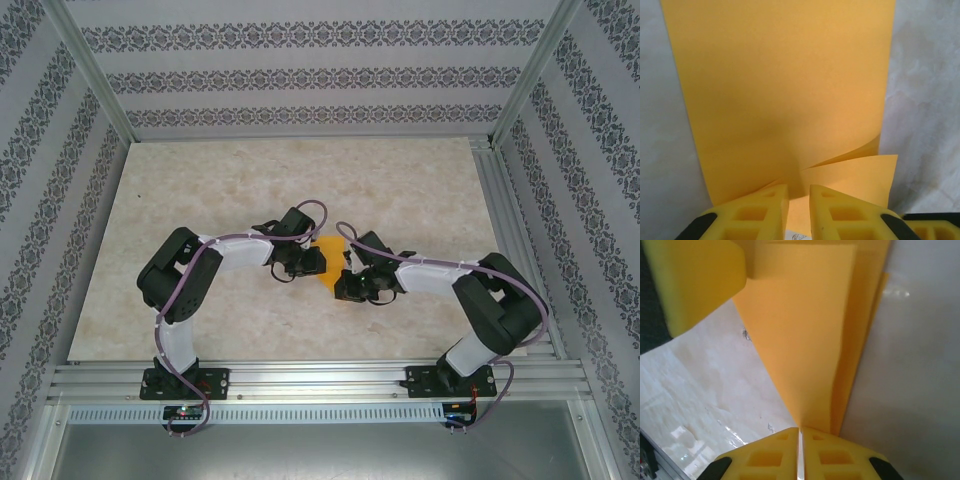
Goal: Fold a paper plane with a square sheet of paper (fold left side to right side)
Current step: Third fold the triangle at the center of the table.
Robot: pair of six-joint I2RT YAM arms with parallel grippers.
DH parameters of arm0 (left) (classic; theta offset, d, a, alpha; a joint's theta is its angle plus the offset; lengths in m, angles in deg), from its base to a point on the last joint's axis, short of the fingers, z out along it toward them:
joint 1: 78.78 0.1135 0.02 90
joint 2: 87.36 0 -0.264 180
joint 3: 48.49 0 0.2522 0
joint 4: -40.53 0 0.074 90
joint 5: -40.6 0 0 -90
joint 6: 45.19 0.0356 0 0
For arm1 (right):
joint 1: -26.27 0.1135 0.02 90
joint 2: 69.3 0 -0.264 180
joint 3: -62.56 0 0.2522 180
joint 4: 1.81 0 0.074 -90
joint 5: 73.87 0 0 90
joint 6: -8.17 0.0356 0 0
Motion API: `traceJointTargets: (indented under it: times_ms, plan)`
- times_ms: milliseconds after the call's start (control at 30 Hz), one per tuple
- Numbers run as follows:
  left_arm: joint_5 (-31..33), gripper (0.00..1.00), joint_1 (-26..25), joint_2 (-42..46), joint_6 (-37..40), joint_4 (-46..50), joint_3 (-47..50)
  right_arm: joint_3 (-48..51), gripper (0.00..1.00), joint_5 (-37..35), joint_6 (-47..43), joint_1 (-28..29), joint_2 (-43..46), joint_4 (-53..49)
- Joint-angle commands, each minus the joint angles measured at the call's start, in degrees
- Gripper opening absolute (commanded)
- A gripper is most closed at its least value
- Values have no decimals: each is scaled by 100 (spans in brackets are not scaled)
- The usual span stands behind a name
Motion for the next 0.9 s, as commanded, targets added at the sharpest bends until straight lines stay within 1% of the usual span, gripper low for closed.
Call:
traceJointTargets:
  times_ms: [0, 133, 233, 367, 533, 667, 867]
  plan:
    - [234, 22, 8, -118, 54, 23, 94, -27, 11, -309, 552, 64, 469, -4]
    - [198, 21, -1, -122, -21, -105, 190, -173, 11, -496, 1334, 269, 482, 438]
    - [189, 21, -10, -114, -48, -142, 192, -471, 9, -778, 1690, 495, 167, 390]
    - [184, 21, -19, -118, -55, -151, 190, -534, 8, -955, 2150, 555, -194, 633]
    - [211, 20, -19, -115, -54, -88, 184, -612, 8, -1027, 2418, 643, -600, 776]
    - [230, 20, -23, -122, -53, -98, 178, -589, 7, -1125, 2536, 647, -766, 753]
    - [268, 20, -19, -155, -61, -89, 177, -481, 7, -1268, 2801, 655, -837, 410]
